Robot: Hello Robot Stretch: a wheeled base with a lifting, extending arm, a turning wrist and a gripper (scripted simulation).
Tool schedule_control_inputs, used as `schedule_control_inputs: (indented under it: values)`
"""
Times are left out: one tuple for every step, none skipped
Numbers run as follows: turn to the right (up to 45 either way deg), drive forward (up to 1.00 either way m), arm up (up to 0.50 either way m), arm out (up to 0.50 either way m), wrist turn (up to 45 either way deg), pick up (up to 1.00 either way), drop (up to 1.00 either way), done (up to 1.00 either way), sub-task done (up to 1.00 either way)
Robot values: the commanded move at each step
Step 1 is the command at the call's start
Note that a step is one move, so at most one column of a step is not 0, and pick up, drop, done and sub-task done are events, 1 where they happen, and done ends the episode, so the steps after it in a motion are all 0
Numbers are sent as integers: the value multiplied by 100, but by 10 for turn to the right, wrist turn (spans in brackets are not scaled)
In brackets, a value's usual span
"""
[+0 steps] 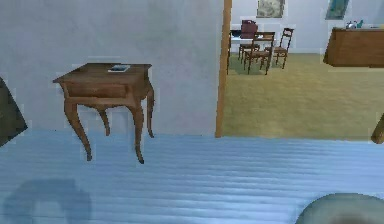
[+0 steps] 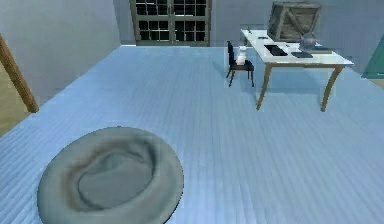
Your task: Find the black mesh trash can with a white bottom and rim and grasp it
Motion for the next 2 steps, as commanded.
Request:
schedule_control_inputs:
  values:
    - [0, 85, 0, 0, 0, 0, 0, 0, 0]
    - [30, 0, 0, 0, 0, 0, 0, 0, 0]
